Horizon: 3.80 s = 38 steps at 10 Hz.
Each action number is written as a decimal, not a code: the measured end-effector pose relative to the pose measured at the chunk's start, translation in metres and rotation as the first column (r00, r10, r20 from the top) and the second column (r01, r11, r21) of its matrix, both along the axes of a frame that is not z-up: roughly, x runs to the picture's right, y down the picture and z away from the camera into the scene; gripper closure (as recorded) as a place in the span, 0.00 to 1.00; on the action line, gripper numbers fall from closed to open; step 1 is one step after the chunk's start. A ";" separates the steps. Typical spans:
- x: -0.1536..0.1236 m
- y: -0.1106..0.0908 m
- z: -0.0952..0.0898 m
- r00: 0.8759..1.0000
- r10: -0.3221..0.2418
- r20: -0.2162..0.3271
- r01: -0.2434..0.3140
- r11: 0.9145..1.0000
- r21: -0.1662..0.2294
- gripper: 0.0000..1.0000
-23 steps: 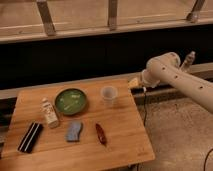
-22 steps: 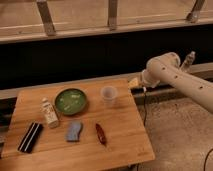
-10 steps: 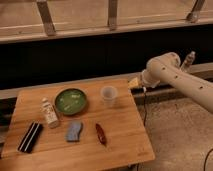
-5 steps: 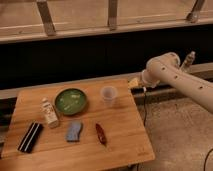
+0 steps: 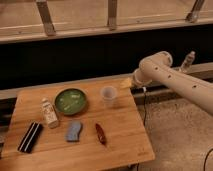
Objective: Place the ceramic cup in the ceramic bowl
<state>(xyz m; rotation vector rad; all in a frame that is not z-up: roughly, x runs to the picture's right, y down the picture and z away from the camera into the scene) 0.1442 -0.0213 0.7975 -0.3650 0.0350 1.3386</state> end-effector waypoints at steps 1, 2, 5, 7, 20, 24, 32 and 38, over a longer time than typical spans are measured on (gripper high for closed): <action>-0.012 0.001 0.002 1.000 -0.020 0.015 0.020 1.000 -0.002 0.20; -0.026 0.005 0.006 0.998 -0.049 0.029 0.049 0.999 -0.010 0.20; -0.051 0.020 0.030 0.994 -0.097 0.051 0.099 0.994 -0.036 0.20; -0.056 0.029 0.054 0.993 -0.104 0.048 0.107 0.992 -0.069 0.20; -0.051 0.044 0.087 0.975 -0.053 0.216 0.090 0.983 -0.162 0.97; -0.038 0.017 0.027 0.960 -0.045 0.278 0.067 0.995 -0.072 0.97; -0.160 0.016 -0.051 0.842 -0.376 0.385 0.350 0.926 0.140 0.97; -0.256 0.033 -0.048 0.716 -0.567 0.407 0.543 0.819 0.186 0.97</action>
